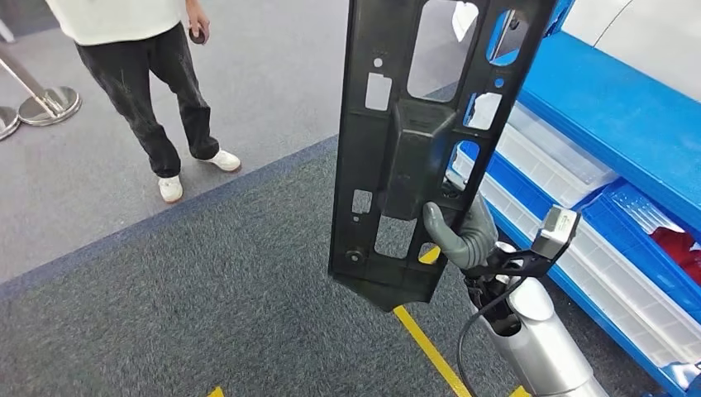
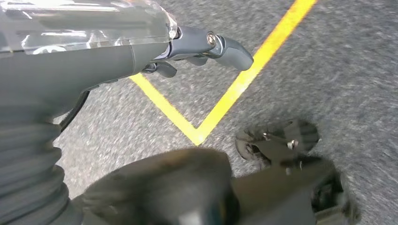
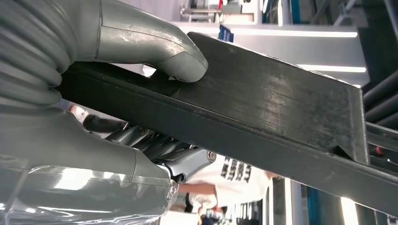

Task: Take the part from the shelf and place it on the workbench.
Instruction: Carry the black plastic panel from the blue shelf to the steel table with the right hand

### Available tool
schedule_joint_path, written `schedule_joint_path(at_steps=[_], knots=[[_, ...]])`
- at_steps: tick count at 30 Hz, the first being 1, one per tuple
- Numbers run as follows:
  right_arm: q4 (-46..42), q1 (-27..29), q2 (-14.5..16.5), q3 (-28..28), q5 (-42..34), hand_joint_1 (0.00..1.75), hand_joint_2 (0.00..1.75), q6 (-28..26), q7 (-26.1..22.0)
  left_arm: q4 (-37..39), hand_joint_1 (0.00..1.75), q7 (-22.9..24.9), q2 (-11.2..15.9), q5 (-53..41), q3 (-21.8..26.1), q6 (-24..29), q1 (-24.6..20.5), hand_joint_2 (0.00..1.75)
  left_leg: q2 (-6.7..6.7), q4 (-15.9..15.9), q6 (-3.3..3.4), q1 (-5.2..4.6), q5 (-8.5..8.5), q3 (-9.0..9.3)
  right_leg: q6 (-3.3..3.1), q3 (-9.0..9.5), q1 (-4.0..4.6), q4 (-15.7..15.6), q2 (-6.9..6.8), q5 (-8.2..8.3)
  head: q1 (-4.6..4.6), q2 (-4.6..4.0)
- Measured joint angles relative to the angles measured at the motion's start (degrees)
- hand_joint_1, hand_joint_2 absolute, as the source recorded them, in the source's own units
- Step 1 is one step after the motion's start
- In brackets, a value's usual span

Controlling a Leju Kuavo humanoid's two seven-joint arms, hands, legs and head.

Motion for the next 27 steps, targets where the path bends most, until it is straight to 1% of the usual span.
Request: schedule_joint_path(at_steps=[1,2,3,4,5,6,7,8,9,10,11,12,13,14,15,16,17,18,19,20,21,22,23,24,25,26,27], knots=[[0.0,0.0,-0.1,0.0,0.0,1.45,1.75,0.0,0.0,0.0,0.00,0.0,0.0,0.0,0.0,0.0,-0.1,1.75,1.86,3.1,-0.17,-0.01,-1.80,-1.23,-0.18,0.10,0.04,-0.2,-0.91,0.05,0.00,0.00],[0.0,0.1,-0.2,-0.1,0.0,1.45,1.75,0.0,0.0,0.0,0.00,0.0,0.1,0.0,0.0,0.0,-0.3,1.75,2.82,6.8,-0.38,0.05,-3.71,-2.81,-0.29,0.11,0.08,-0.2,-1.79,0.02,-0.01,0.00],[-0.1,0.2,-0.3,-0.1,0.0,1.45,1.75,0.0,0.0,0.0,0.00,0.0,0.1,0.1,0.0,0.0,-0.4,1.75,3.19,10.2,-0.59,0.14,-5.14,-4.21,-0.32,0.09,0.11,-0.1,-2.71,-0.02,0.01,0.00],[-0.1,0.3,-0.4,-0.1,0.0,1.45,1.75,0.1,0.0,0.0,0.00,-0.1,0.1,0.1,0.0,0.0,-0.6,1.75,3.35,12.2,-0.79,0.24,-5.70,-4.91,-0.31,0.08,0.11,-0.1,-3.62,-0.07,0.01,0.00],[-0.1,0.3,-0.4,-0.1,0.0,1.45,1.75,0.1,0.0,0.0,0.00,-0.1,0.2,0.1,0.0,0.0,-0.6,1.75,3.52,12.4,-0.97,0.36,-5.25,-4.67,-0.24,0.07,0.09,0.0,-4.45,-0.13,0.01,0.00],[-0.1,0.4,-0.4,-0.1,0.0,1.45,1.75,0.1,0.0,0.0,0.00,-0.1,0.2,0.1,0.0,0.0,-0.6,1.75,3.83,10.2,-1.10,0.49,-3.87,-3.31,-0.11,0.09,0.05,0.1,-5.22,-0.23,0.01,0.00],[-0.1,0.4,-0.4,-0.1,0.0,1.45,1.75,0.1,0.0,0.0,0.00,-0.1,0.2,0.1,0.0,0.0,-0.4,1.75,4.51,6.5,-1.18,0.59,-2.02,-1.20,0.09,0.13,0.01,0.2,-5.89,-0.38,0.01,0.00],[-0.1,0.3,-0.4,-0.1,0.0,1.45,1.75,0.1,0.0,0.0,0.00,-0.1,0.2,0.1,0.0,0.0,-0.3,1.75,5.81,2.8,-1.16,0.44,-0.81,0.83,0.37,0.13,0.10,0.4,-6.48,-0.54,0.01,0.00],[-0.1,0.3,-0.4,-0.2,0.0,1.45,1.75,0.1,0.0,0.0,0.00,-0.1,0.2,0.1,0.0,0.1,-0.2,1.75,6.93,-0.3,-0.82,0.27,-0.09,2.33,0.67,0.05,0.23,0.7,-7.05,-0.70,0.01,0.00],[-0.1,0.3,-0.4,-0.2,0.0,1.45,1.75,0.1,0.0,0.0,0.00,-0.1,0.2,0.1,0.0,0.1,-0.1,1.75,7.73,-2.0,-0.34,0.08,0.06,2.99,0.97,-0.05,0.40,0.8,-7.59,-0.78,0.01,0.00],[-0.1,0.3,-0.4,-0.2,0.0,1.45,1.75,0.1,0.0,0.0,0.00,-0.1,0.2,0.1,0.0,0.1,0.0,1.75,7.92,-2.5,0.20,-0.14,-0.21,2.96,1.24,-0.14,0.62,0.9,-8.22,-0.79,0.01,0.00],[-0.1,0.3,-0.3,-0.2,0.0,1.45,1.75,0.1,-0.1,0.0,0.00,-0.2,0.3,0.1,0.0,0.1,0.0,1.75,7.27,-2.7,0.80,-0.13,-0.10,2.75,1.48,-0.16,0.69,1.0,-8.90,-0.80,0.01,0.00],[-0.2,0.2,-0.3,-0.2,0.1,1.45,1.75,0.2,-0.1,0.0,0.00,-0.2,0.2,0.1,0.0,0.1,0.0,1.75,6.56,-2.7,1.20,-0.05,0.06,2.62,1.75,-0.12,0.67,1.0,-9.16,-0.95,0.01,0.00],[-0.2,0.2,-0.2,-0.2,0.1,1.45,1.75,0.2,-0.1,0.0,0.00,-0.1,0.2,0.1,0.0,0.1,0.0,1.75,5.83,-2.8,1.55,0.02,0.21,2.57,2.00,-0.24,0.56,1.5,-8.43,-1.51,0.01,0.00],[-0.3,0.1,-0.1,-0.2,0.1,1.45,1.75,0.2,-0.1,0.0,0.00,-0.1,0.2,0.1,0.0,0.0,0.0,1.75,5.21,-2.9,1.89,0.13,0.37,2.56,2.20,-0.85,0.39,3.0,-6.98,-2.62,0.01,0.00],[-0.3,0.1,-0.1,-0.3,0.1,1.45,1.75,0.3,-0.1,0.0,0.00,0.0,0.2,0.1,0.0,0.1,0.0,1.75,4.61,-2.9,2.14,0.19,0.49,2.55,2.34,-2.04,0.25,5.7,-5.14,-4.20,0.01,0.00],[-0.3,0.2,-0.1,-0.3,0.1,1.45,1.75,0.4,-0.2,0.0,0.00,0.0,0.2,0.1,0.0,0.1,0.0,1.75,3.98,-2.9,2.33,0.14,0.56,2.49,2.35,-3.78,0.21,9.4,-3.47,-5.98,0.01,0.00],[-0.4,0.3,-0.1,-0.4,0.2,1.45,1.75,0.5,-0.2,0.0,0.00,0.0,0.2,0.1,0.0,0.1,0.1,1.75,3.31,-2.9,2.48,0.04,0.61,2.47,2.30,-5.75,0.24,13.3,-2.63,-7.42,0.01,0.00],[-0.4,0.4,-0.1,-0.4,0.2,1.45,1.75,0.5,-0.2,0.0,0.00,0.0,0.2,0.1,0.0,0.1,0.1,1.75,2.53,-2.9,2.58,-0.09,0.65,2.46,2.19,-7.30,0.31,16.1,-2.29,-7.98,0.01,0.00],[-0.4,0.5,-0.1,-0.5,0.4,1.45,1.75,0.5,-0.2,0.0,0.00,0.0,0.2,0.0,0.0,0.0,0.1,1.75,1.70,-2.9,2.65,-0.24,0.69,2.48,1.96,-8.04,0.40,17.0,-2.12,-7.47,0.01,0.00],[-0.4,0.6,-0.1,-0.5,0.5,1.45,1.75,0.4,-0.2,0.0,0.00,0.1,0.2,0.0,0.0,0.0,0.1,1.75,0.86,-2.9,2.69,-0.39,0.72,2.52,1.59,-7.74,0.52,15.7,-1.90,-5.90,0.01,0.00],[-0.5,0.7,-0.1,-0.6,0.7,1.45,1.75,0.4,-0.2,0.0,0.00,0.2,0.2,0.0,0.0,0.0,0.1,1.75,0.05,-2.9,2.70,-0.51,0.73,2.58,1.09,-6.55,0.69,12.6,-1.37,-3.68,0.01,0.00],[-0.7,0.7,-0.1,-0.7,0.9,1.45,1.75,0.4,-0.2,0.0,0.00,0.3,0.2,0.0,0.0,0.0,0.1,1.75,-0.67,-2.9,2.71,-0.50,0.75,2.61,0.45,-5.00,0.84,8.8,-0.08,-1.69,0.01,0.00],[-0.9,0.8,0.0,-0.8,1.0,1.45,1.75,0.4,-0.2,0.0,0.00,0.4,0.1,0.0,0.0,0.0,0.1,1.75,-1.34,-2.9,2.62,-0.52,0.80,2.54,-0.09,-3.67,0.93,5.5,1.39,-0.21,0.01,0.00],[-1.2,0.8,0.0,-1.0,1.0,1.45,1.75,0.4,-0.1,0.0,0.00,0.6,0.0,0.1,0.0,0.0,0.1,1.75,-1.94,-2.8,2.45,-0.38,0.86,2.39,-0.45,-2.69,1.02,3.1,2.51,0.51,0.02,0.00],[-1.4,0.9,0.0,-1.1,1.1,1.45,1.75,0.4,-0.1,0.1,0.00,0.8,-0.1,0.2,0.0,-0.1,0.2,1.75,-2.51,-2.8,2.22,-0.19,0.95,2.19,-0.66,-2.22,1.11,2.0,3.17,0.56,0.03,0.00],[-1.6,0.9,0.0,-1.2,1.1,1.45,1.75,0.4,-0.1,0.1,0.00,1.0,-0.2,0.3,0.0,-0.1,0.2,1.75,-3.11,-2.9,1.91,-0.10,1.08,2.00,-0.66,-2.02,1.18,1.5,2.91,0.55,0.04,0.00]])
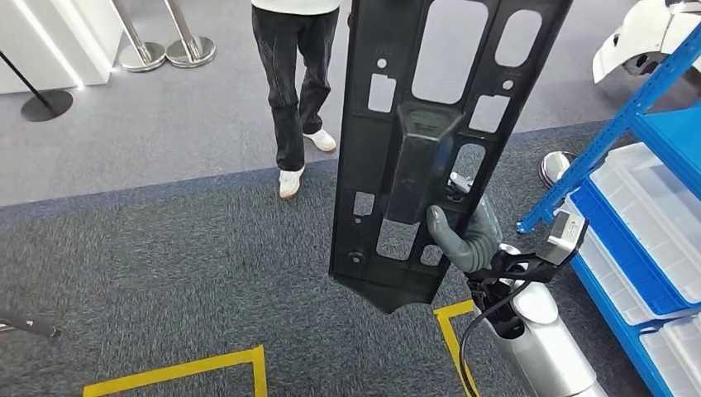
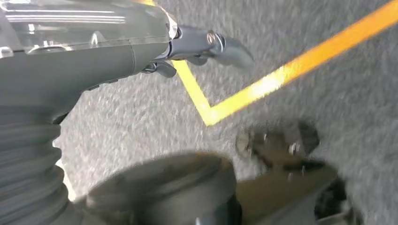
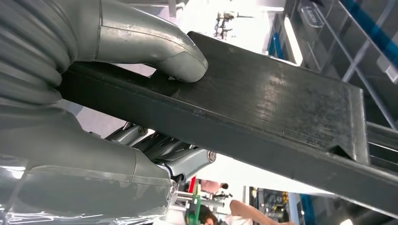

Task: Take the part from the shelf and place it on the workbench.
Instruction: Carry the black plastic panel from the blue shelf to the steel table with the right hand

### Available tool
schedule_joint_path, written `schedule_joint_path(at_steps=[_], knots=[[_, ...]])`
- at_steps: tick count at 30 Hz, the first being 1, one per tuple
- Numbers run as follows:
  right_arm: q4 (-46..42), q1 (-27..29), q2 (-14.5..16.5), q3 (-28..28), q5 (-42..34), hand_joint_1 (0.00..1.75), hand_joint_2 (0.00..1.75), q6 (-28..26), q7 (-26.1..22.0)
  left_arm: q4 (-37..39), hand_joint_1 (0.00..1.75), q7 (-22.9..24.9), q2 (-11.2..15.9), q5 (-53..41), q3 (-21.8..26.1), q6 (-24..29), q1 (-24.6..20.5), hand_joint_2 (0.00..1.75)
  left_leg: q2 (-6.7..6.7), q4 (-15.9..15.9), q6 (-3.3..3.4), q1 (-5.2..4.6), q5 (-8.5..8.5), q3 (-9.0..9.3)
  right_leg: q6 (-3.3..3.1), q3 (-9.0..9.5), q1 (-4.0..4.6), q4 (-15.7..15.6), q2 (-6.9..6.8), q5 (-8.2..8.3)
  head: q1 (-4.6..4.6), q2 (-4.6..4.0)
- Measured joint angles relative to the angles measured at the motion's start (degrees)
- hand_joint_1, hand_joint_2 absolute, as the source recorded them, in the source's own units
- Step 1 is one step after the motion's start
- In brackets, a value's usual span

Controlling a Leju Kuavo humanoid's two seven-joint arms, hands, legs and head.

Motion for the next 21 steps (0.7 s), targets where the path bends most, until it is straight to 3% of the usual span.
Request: schedule_joint_path(at_steps=[1,3,5,7,8,9,10,12,14,16,17,19,21], knots=[[-0.2,0.0,0.0,-0.1,0.0,1.45,1.75,0.0,0.0,0.0,0.00,0.2,0.0,0.1,0.0,-0.1,0.0,1.75,-0.34,-0.1,-0.27,0.03,0.04,-0.12,0.09,0.30,-0.11,-0.5,-0.77,0.01,0.01,0.00],[-0.4,0.0,0.0,-0.2,0.0,1.45,1.75,0.0,0.1,0.0,0.00,0.4,0.1,0.2,0.0,-0.1,0.1,1.75,1.60,1.1,-0.99,-0.24,-0.99,-0.65,0.13,1.05,-0.49,-1.7,-2.31,0.26,0.00,0.00],[-0.5,0.2,-0.1,-0.4,0.0,1.45,1.75,0.0,0.1,0.0,0.00,0.6,0.2,0.1,0.0,-0.3,-0.1,1.75,4.96,6.3,-1.82,-0.23,-4.13,-2.78,0.00,1.69,-0.67,-2.3,-4.05,0.30,-0.01,0.00],[-0.5,0.4,-0.3,-0.5,0.0,1.45,1.75,0.0,0.1,0.0,0.00,0.6,0.3,0.2,0.1,-0.5,-0.5,1.75,6.21,12.9,-2.56,0.17,-6.88,-5.51,-0.01,1.85,-0.72,-2.3,-5.88,0.12,-0.02,0.00],[-0.4,0.6,-0.3,-0.6,0.0,1.45,1.75,0.1,0.0,0.0,0.00,0.6,0.3,0.2,0.1,-0.5,-0.6,1.75,6.46,14.2,-2.88,0.37,-6.97,-5.91,0.10,1.88,-0.80,-2.2,-6.76,-0.02,-0.02,0.00],[-0.4,0.7,-0.3,-0.6,0.0,1.45,1.75,0.1,-0.1,0.0,0.00,0.7,0.3,0.1,0.1,-0.5,-0.6,1.75,6.74,13.5,-3.18,0.59,-6.05,-5.30,0.26,1.89,-0.91,-2.1,-7.54,-0.18,-0.02,0.00],[-0.4,0.8,-0.3,-0.6,0.0,1.45,1.75,0.2,-0.1,0.0,0.00,0.9,0.3,0.1,0.1,-0.4,-0.5,1.75,7.23,10.7,-3.42,0.80,-4.32,-3.69,0.51,1.92,-1.06,-1.8,-8.26,-0.41,-0.02,0.00],[-0.4,0.7,-0.3,-0.7,0.1,1.45,1.75,0.4,-0.2,0.0,0.00,1.2,0.4,0.1,0.1,-0.3,-0.3,1.75,9.41,3.7,-3.59,0.75,-1.89,-0.07,1.20,1.91,-1.13,-1.1,-9.46,-0.97,-0.02,0.00],[-0.4,0.7,-0.3,-0.8,0.4,1.45,1.75,0.4,-0.2,0.0,0.00,0.9,0.5,0.2,0.1,-0.2,0.0,1.75,10.77,0.5,-2.66,0.38,-1.67,1.20,1.85,1.73,-0.80,-0.6,-10.58,-1.28,-0.02,0.00],[-0.4,0.5,-0.2,-0.9,0.7,1.45,1.75,0.7,-0.4,0.0,0.00,0.1,0.5,0.5,0.1,0.0,0.1,1.75,9.87,0.4,-1.38,0.21,-1.65,0.81,2.30,1.69,-0.60,-0.5,-11.80,-1.32,-0.02,0.00],[-0.4,0.3,-0.1,-1.0,0.6,1.45,1.75,0.9,-0.5,0.0,0.00,-0.2,0.5,0.7,0.1,0.1,0.1,1.75,9.20,0.3,-1.01,0.26,-1.50,0.72,2.55,1.68,-0.71,-0.3,-11.47,-1.64,-0.02,0.00],[-0.4,-0.4,0.2,-1.0,0.5,1.45,1.75,1.4,-0.7,0.0,0.00,-0.6,0.5,1.1,0.2,0.2,0.0,1.75,7.99,0.1,-0.32,0.45,-1.17,0.66,2.93,0.41,-1.12,2.8,-8.64,-3.85,-0.02,0.00],[-0.2,-0.7,0.4,-1.1,0.5,1.45,1.75,1.5,-0.8,0.0,0.00,-0.7,0.5,1.3,0.2,0.3,-0.3,1.75,6.71,0.1,0.05,0.46,-1.02,0.61,3.01,-3.11,-1.29,10.4,-5.61,-7.51,-0.02,0.00]])
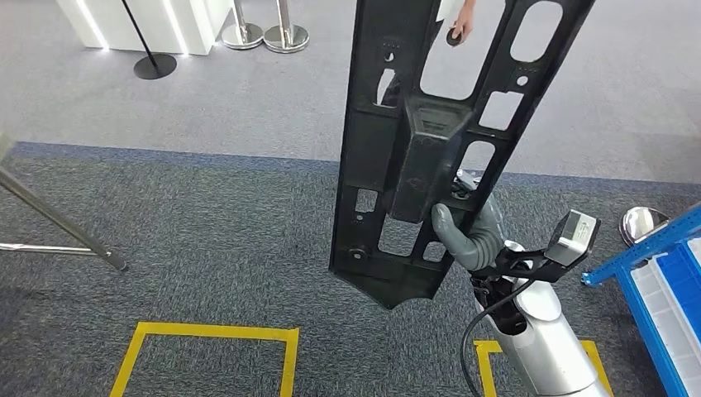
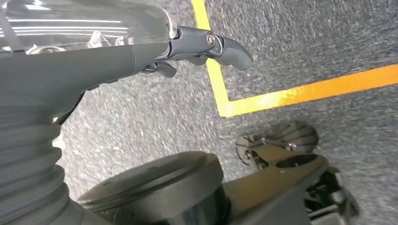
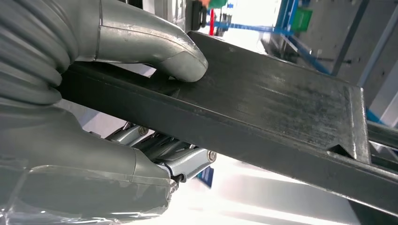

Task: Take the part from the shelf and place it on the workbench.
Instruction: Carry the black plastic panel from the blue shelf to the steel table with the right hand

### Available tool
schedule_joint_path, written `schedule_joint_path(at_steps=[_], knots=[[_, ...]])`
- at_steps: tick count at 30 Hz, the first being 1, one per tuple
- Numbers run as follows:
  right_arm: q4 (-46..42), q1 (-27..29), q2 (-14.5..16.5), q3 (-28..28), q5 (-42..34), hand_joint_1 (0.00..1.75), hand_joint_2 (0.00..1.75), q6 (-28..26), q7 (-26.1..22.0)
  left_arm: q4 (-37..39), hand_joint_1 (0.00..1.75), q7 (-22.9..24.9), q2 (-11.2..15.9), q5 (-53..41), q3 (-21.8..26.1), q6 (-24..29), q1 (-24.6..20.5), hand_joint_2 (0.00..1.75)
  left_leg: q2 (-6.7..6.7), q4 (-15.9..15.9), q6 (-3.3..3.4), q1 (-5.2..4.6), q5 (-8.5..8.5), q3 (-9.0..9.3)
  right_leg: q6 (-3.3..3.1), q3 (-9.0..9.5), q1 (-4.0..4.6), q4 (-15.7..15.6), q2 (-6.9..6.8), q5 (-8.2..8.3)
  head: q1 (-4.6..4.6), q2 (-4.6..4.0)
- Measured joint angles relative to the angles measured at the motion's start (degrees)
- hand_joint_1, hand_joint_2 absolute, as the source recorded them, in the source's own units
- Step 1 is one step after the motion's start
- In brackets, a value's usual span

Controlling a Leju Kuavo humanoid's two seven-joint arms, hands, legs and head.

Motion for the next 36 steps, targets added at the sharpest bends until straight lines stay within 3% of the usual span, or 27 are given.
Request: schedule_joint_path(at_steps=[2,3,5,7,9,11,13,15,17,18,20,22,24,26,27,29,30,32,33,34,36], knots=[[0.3,0.0,0.0,0.0,0.0,1.45,1.75,0.0,0.0,0.0,0.00,0.0,0.0,0.0,0.0,0.0,-0.1,1.75,-1.54,0.0,0.14,-0.20,0.07,0.00,-0.17,-3.12,0.07,6.0,0.60,-1.52,0.00,0.00],[0.4,-0.1,0.0,0.0,0.0,1.45,1.75,0.1,0.0,0.0,0.00,0.0,0.0,0.0,0.1,0.0,-0.1,1.75,-2.35,0.0,0.18,-0.32,0.09,0.04,-0.40,-3.39,0.11,6.1,0.69,-0.68,0.00,0.00],[0.5,-0.2,0.0,0.0,0.1,1.45,1.75,0.1,0.1,0.0,0.00,0.0,-0.1,-0.1,0.1,0.1,-0.1,1.75,-4.00,0.0,0.21,-0.51,0.12,0.21,-1.30,-0.95,0.36,-0.1,1.88,3.71,0.00,0.00],[0.4,-0.4,0.1,-0.2,0.2,1.45,1.75,0.0,0.3,0.0,0.00,0.1,-0.3,-0.3,0.1,0.0,-0.2,1.75,-5.40,0.1,0.04,-0.61,0.18,0.12,-2.23,2.00,0.49,-7.1,4.60,6.93,0.00,0.00],[0.2,-0.5,0.1,-0.4,0.4,1.45,1.75,-0.1,0.7,0.0,0.00,0.3,-0.5,-0.5,0.1,0.1,-0.1,1.75,-6.54,0.1,-0.51,-0.34,0.39,-0.37,-2.49,2.95,0.64,-9.6,5.60,7.08,0.00,0.00],[-0.1,-0.6,0.1,-0.5,0.5,1.45,1.75,-0.2,1.2,0.0,0.00,0.3,-0.5,-0.3,0.2,0.2,0.1,1.75,-7.07,-0.1,-1.23,-0.22,0.53,-0.67,-2.47,3.43,0.58,-10.7,4.21,7.11,0.00,0.00],[-0.2,-0.7,0.1,-0.5,0.4,1.45,1.75,-0.1,1.6,0.0,0.00,0.4,-0.6,-0.1,0.4,0.3,0.2,1.75,-4.54,1.7,-1.88,-0.51,-0.80,-1.44,-2.72,4.17,0.25,-11.8,2.68,7.40,-0.01,0.00],[-0.3,-0.7,-0.1,-0.7,0.4,1.45,1.75,-0.1,1.8,0.0,0.00,0.6,-0.6,0.0,0.5,0.4,0.1,1.75,-1.29,7.8,-2.44,-0.51,-4.09,-4.13,-3.02,4.60,0.27,-12.2,1.07,7.42,-0.01,0.00],[-0.2,-0.5,-0.2,-0.7,0.4,1.45,1.75,-0.1,2.0,0.0,0.00,0.7,-0.6,0.0,0.6,0.3,-0.2,1.75,-0.34,14.0,-2.89,-0.30,-6.42,-6.96,-3.07,4.64,0.38,-12.1,-0.66,7.28,-0.01,0.00],[-0.2,-0.4,-0.2,-0.8,0.4,1.45,1.75,-0.1,2.1,0.0,0.00,0.8,-0.6,0.0,0.7,0.2,-0.3,1.75,-0.13,14.7,-3.03,-0.25,-6.16,-7.14,-3.05,4.64,0.41,-12.0,-1.50,7.18,-0.01,0.00],[-0.2,-0.3,-0.2,-0.8,0.4,1.45,1.75,-0.1,2.1,0.0,0.00,1.2,-0.6,-0.2,0.7,0.1,-0.1,1.75,0.65,9.9,-3.00,-0.23,-3.02,-4.28,-2.89,4.76,0.44,-11.8,-2.91,6.92,-0.01,0.00],[-0.3,-0.3,-0.2,-0.8,0.4,1.45,1.75,-0.1,2.2,0.0,0.00,1.7,-0.6,-0.3,0.7,0.1,0.2,1.75,3.04,2.4,-2.39,-0.61,-0.55,-0.38,-2.52,4.91,0.67,-11.5,-4.00,6.62,-0.01,0.00],[-0.3,-0.3,-0.2,-1.0,0.4,1.45,1.75,-0.1,2.3,0.0,0.00,2.0,-0.6,-0.5,0.7,0.1,0.4,1.75,4.38,-0.7,-1.51,-1.07,-0.25,0.90,-2.04,4.90,0.99,-11.3,-5.08,6.50,0.00,0.00],[-0.3,-0.2,-0.2,-1.0,0.4,1.45,1.75,-0.1,2.4,0.0,0.00,2.2,-0.6,-0.6,0.7,0.0,0.6,1.75,3.20,-0.9,-0.75,-1.04,0.06,0.69,-1.51,4.92,1.10,-11.2,-6.25,6.36,-0.01,0.00],[-0.5,-0.1,-0.1,-1.1,0.4,1.45,1.75,-0.1,2.5,0.0,0.00,2.2,-0.6,-0.7,0.7,0.0,0.6,1.75,2.51,-1.1,-0.41,-0.94,0.28,0.70,-1.21,4.90,0.97,-10.8,-5.74,5.89,0.00,0.00],[-0.9,0.7,0.0,-1.6,0.4,1.45,1.75,-0.1,2.4,0.0,0.00,2.3,-0.7,-1.0,0.7,-0.1,0.6,1.75,1.21,-1.5,0.25,-0.64,0.73,0.76,-0.68,3.51,0.62,-7.1,-2.76,3.27,0.00,0.00],[-1.1,1.3,0.1,-1.8,0.4,1.45,1.75,-0.1,2.3,0.0,0.00,2.3,-0.8,-1.1,0.7,-0.2,0.5,1.75,0.57,-1.5,0.40,-0.63,0.82,0.69,-0.49,2.03,0.48,-3.6,-0.94,1.35,0.01,0.00],[-1.2,2.6,0.2,-2.3,0.4,1.45,1.75,0.0,2.1,0.0,0.00,2.3,-0.8,-1.2,0.7,-0.2,0.5,1.75,-0.84,-1.5,0.55,-0.64,0.94,0.53,-0.33,-1.31,0.44,3.5,0.43,-1.49,0.00,0.00],[-1.2,3.1,0.2,-2.4,0.4,1.45,1.75,0.0,2.1,0.0,0.00,2.3,-0.8,-1.1,0.7,-0.2,0.5,1.75,-1.61,-1.4,0.56,-0.66,0.97,0.47,-0.32,-2.06,0.44,4.9,0.58,-1.48,0.00,0.00],[-1.2,3.4,0.2,-2.4,0.4,1.45,1.75,0.0,2.0,0.0,0.00,2.3,-0.8,-1.1,0.7,-0.2,0.5,1.75,-2.38,-1.2,0.55,-0.67,0.98,0.44,-0.39,-1.72,0.43,4.0,0.72,-0.30,0.00,0.00],[-1.2,3.5,0.2,-2.6,0.4,1.45,1.75,0.2,2.0,0.0,0.00,2.3,-0.9,-1.1,0.7,-0.2,0.4,1.75,-3.82,-0.9,0.39,-0.64,0.94,0.42,-0.68,1.44,0.33,-2.9,2.01,3.76,0.00,0.00]])
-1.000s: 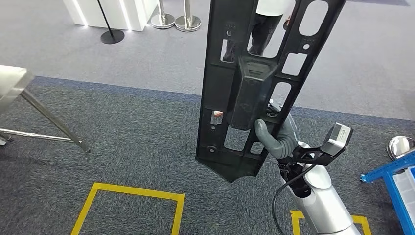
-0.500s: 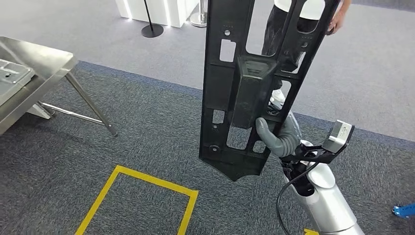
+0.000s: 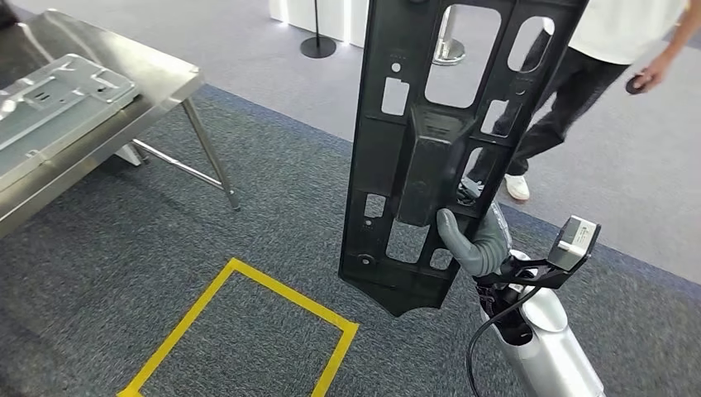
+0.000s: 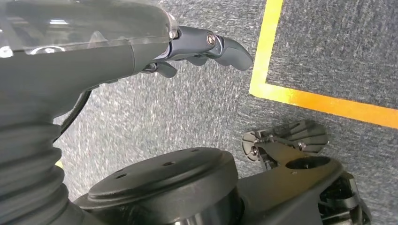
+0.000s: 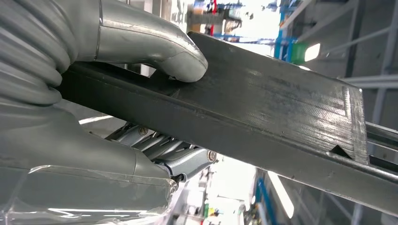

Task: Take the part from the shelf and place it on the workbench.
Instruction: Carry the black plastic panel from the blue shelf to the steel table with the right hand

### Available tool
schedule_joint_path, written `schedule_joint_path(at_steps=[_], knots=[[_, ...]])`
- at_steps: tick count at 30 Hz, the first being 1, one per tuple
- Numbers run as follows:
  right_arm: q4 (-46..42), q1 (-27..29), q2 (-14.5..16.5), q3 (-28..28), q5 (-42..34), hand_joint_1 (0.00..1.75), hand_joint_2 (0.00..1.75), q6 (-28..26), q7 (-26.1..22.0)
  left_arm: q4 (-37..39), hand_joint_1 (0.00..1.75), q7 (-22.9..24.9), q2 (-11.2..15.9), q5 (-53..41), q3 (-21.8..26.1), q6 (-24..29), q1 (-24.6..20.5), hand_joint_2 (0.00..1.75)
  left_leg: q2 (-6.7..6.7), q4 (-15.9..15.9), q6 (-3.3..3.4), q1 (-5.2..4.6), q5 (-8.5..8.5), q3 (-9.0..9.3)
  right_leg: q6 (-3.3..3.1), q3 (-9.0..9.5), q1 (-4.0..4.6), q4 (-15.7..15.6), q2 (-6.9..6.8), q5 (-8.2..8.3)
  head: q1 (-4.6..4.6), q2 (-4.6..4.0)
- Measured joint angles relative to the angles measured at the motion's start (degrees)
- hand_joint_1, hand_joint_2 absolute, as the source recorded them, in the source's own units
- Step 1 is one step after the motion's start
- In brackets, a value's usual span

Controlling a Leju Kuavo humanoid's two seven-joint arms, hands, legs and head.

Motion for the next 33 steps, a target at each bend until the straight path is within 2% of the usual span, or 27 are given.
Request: schedule_joint_path(at_steps=[1,3,4,5,6,8,10,11,12,13,14,16,17,18,19,20,21,23,25,26,27,28,29,30,31,32,33], knots=[[0.0,0.0,0.0,-0.1,0.0,1.45,1.75,0.0,0.0,0.0,0.00,0.0,-0.1,0.0,0.0,0.0,-0.1,1.75,-0.62,0.2,-0.20,-0.05,-0.02,-0.15,-0.16,1.68,-0.11,-3.7,1.36,1.42,0.00,0.00],[-0.1,-0.1,0.0,-0.2,0.0,1.45,1.75,0.1,0.0,0.0,0.00,-0.1,-0.1,0.0,0.0,0.0,-0.1,1.75,-1.75,0.5,-0.81,0.01,0.10,-0.71,-0.40,3.21,-0.15,-7.4,3.20,2.22,0.00,0.00],[-0.1,-0.1,0.1,-0.2,0.0,1.45,1.75,0.2,0.0,0.0,0.00,-0.1,-0.2,0.1,0.0,0.1,-0.2,1.75,-2.35,0.4,-1.20,0.06,0.27,-0.99,-0.54,3.28,-0.08,-7.6,3.19,2.11,0.00,0.00],[-0.1,-0.3,0.1,-0.2,0.0,1.45,1.75,0.3,0.0,0.0,0.00,-0.1,-0.2,0.1,0.0,0.1,-0.2,1.75,-3.00,0.3,-1.58,0.11,0.43,-1.19,-0.79,3.27,-0.17,-7.8,2.55,2.22,0.00,0.00],[-0.1,-0.5,0.1,-0.2,0.0,1.45,1.75,0.4,0.0,0.0,0.00,-0.1,-0.2,0.1,0.0,0.1,-0.1,1.75,-2.88,0.5,-1.92,0.07,0.32,-1.35,-1.09,3.40,-0.25,-8.1,1.86,2.37,0.00,0.00],[-0.1,-0.8,0.0,-0.3,0.0,1.45,1.75,0.7,0.0,0.0,0.00,-0.2,-0.1,0.3,0.0,0.2,-0.2,1.75,-0.50,3.4,-2.52,-0.13,-1.59,-2.60,-1.76,3.75,-0.45,-8.8,0.27,2.62,-0.01,0.00],[-0.1,-0.9,0.0,-0.4,-0.1,1.45,1.75,0.8,0.2,0.0,0.00,-0.3,-0.1,0.5,0.0,0.2,-0.5,1.75,2.55,10.4,-2.97,-0.09,-5.37,-5.42,-2.12,3.88,-0.20,-8.9,-1.44,2.60,-0.01,0.00],[0.0,-0.9,-0.1,-0.4,-0.2,1.45,1.75,0.8,0.2,0.0,0.00,-0.3,0.0,0.6,0.0,0.3,-0.7,1.75,3.18,13.8,-3.12,-0.03,-6.81,-6.73,-2.18,3.88,-0.10,-8.8,-2.32,2.55,0.00,0.00],[0.0,-0.9,-0.1,-0.5,-0.3,1.45,1.75,0.8,0.3,0.0,0.00,-0.4,0.0,0.6,0.0,0.3,-0.8,1.75,3.49,15.7,-3.20,-0.02,-7.34,-7.32,-2.19,3.88,-0.04,-8.8,-3.16,2.50,0.00,0.00],[0.0,-0.9,-0.1,-0.5,-0.3,1.45,1.75,0.8,0.3,0.0,0.00,-0.4,0.0,0.6,0.0,0.3,-0.8,1.75,3.73,15.5,-3.20,-0.01,-6.76,-6.87,-2.17,3.91,0.00,-8.8,-3.93,2.43,0.00,0.00],[0.1,-0.9,-0.1,-0.5,-0.3,1.45,1.75,0.8,0.3,0.0,0.00,-0.3,0.0,0.6,0.0,0.3,-0.7,1.75,4.12,12.9,-3.11,0.00,-5.20,-5.29,-2.10,3.98,0.04,-8.7,-4.64,2.35,0.00,0.00],[0.1,-1.0,-0.1,-0.5,-0.3,1.45,1.75,0.9,0.3,0.0,0.00,-0.2,0.0,0.6,0.0,0.3,-0.3,1.75,6.39,5.1,-2.64,-0.29,-2.14,-1.11,-1.84,4.15,0.27,-8.6,-5.87,2.10,0.00,0.00],[0.1,-1.1,-0.1,-0.6,-0.4,1.45,1.75,1.0,0.3,0.0,0.00,-0.1,0.1,0.6,0.1,0.3,-0.2,1.75,7.57,2.0,-2.23,-0.53,-1.47,0.34,-1.65,4.11,0.46,-8.5,-6.42,2.01,0.00,0.00],[0.1,-1.1,-0.1,-0.8,-0.4,1.45,1.75,1.0,0.3,0.0,0.00,-0.1,0.1,0.6,0.1,0.3,0.0,1.75,8.36,0.5,-1.83,-0.77,-1.43,0.89,-1.44,4.02,0.64,-8.4,-6.98,1.96,0.00,0.00],[0.1,-1.2,-0.1,-0.9,-0.4,1.45,1.75,1.1,0.4,0.0,0.00,-0.1,0.1,0.6,0.1,0.3,0.1,1.75,8.45,0.1,-1.46,-0.98,-1.62,0.85,-1.22,3.91,0.81,-8.4,-7.62,1.97,0.00,0.00],[0.1,-1.2,-0.1,-1.0,-0.5,1.45,1.75,1.1,0.4,0.0,0.00,-0.1,0.1,0.6,0.1,0.3,0.1,1.75,7.77,-0.1,-1.07,-0.94,-1.54,0.73,-0.96,3.86,0.86,-8.3,-8.27,1.93,-0.01,0.00],[0.1,-1.2,0.0,-1.0,-0.5,1.45,1.75,1.1,0.4,0.0,0.00,-0.1,0.1,0.6,0.1,0.2,0.3,1.75,7.06,-0.2,-0.76,-0.83,-1.34,0.65,-0.62,3.89,0.77,-8.2,-8.13,1.68,-0.01,0.00],[0.1,-1.3,0.3,-1.3,-0.6,1.45,1.75,1.1,0.4,0.0,0.00,-0.1,0.0,0.6,0.1,0.1,0.3,1.75,5.75,-0.6,-0.15,-0.55,-0.95,0.71,-0.07,2.95,0.46,-5.8,-5.51,-0.16,0.00,0.00],[0.1,-1.1,0.6,-1.6,-0.8,1.45,1.75,1.2,0.4,0.0,0.00,-0.2,-0.1,0.5,0.1,0.0,0.2,1.75,4.48,-0.6,0.18,-0.43,-0.75,0.69,0.19,-0.32,0.21,1.1,-2.27,-3.65,0.02,0.00],[0.1,-0.8,0.6,-1.7,-0.8,1.45,1.75,1.3,0.4,0.0,0.00,-0.2,-0.1,0.5,0.1,0.0,0.2,1.75,3.74,-0.6,0.25,-0.44,-0.71,0.67,0.25,-2.29,0.19,5.0,-1.66,-5.04,0.02,0.00],[0.1,-0.5,0.6,-1.8,-0.9,1.45,1.75,1.3,0.3,0.0,0.00,-0.3,-0.1,0.5,0.1,0.0,0.2,1.75,2.97,-0.6,0.28,-0.46,-0.69,0.68,0.28,-3.76,0.19,7.7,-1.40,-5.54,0.02,0.00],[0.1,-0.3,0.6,-1.8,-0.9,1.45,1.75,1.4,0.3,0.0,0.00,-0.4,-0.1,0.5,0.1,-0.1,0.2,1.75,2.16,-0.5,0.29,-0.46,-0.69,0.71,0.25,-4.26,0.18,8.3,-1.30,-4.86,0.02,0.00],[0.1,-0.1,0.6,-1.8,-1.0,1.45,1.75,1.5,0.3,0.0,0.00,-0.5,-0.1,0.5,0.1,-0.1,0.3,1.75,1.35,-0.4,0.26,-0.46,-0.70,0.77,0.16,-3.62,0.16,6.5,-1.15,-3.11,0.02,0.00],[0.1,0.0,0.6,-1.9,-1.0,1.45,1.75,1.5,0.3,0.0,0.00,-0.6,-0.1,0.5,0.1,-0.1,0.3,1.75,0.57,-0.3,0.20,-0.45,-0.75,0.86,0.00,-2.03,0.11,2.7,-0.64,-0.73,0.02,0.00],[0.1,0.0,0.6,-1.9,-1.0,1.45,1.75,1.5,0.2,0.0,0.00,-0.7,-0.2,0.5,0.1,-0.2,0.3,1.75,-0.14,-0.1,0.07,-0.47,-0.80,0.87,-0.20,-0.23,0.05,-1.2,0.51,1.11,0.02,0.00],[0.0,0.0,0.7,-2.0,-1.0,1.45,1.75,1.5,0.2,0.0,0.00,-0.7,-0.3,0.5,0.1,-0.2,0.2,1.75,-0.83,0.0,-0.11,-0.49,-0.86,0.75,-0.33,1.20,-0.03,-4.6,1.63,2.33,0.02,0.00],[0.0,0.0,0.7,-2.1,-1.0,1.45,1.75,1.6,0.1,0.0,0.00,-0.8,-0.3,0.5,0.1,-0.2,0.2,1.75,-1.42,0.2,-0.38,-0.44,-0.85,0.53,-0.42,2.05,-0.02,-6.7,2.50,2.82,0.02,0.00]])
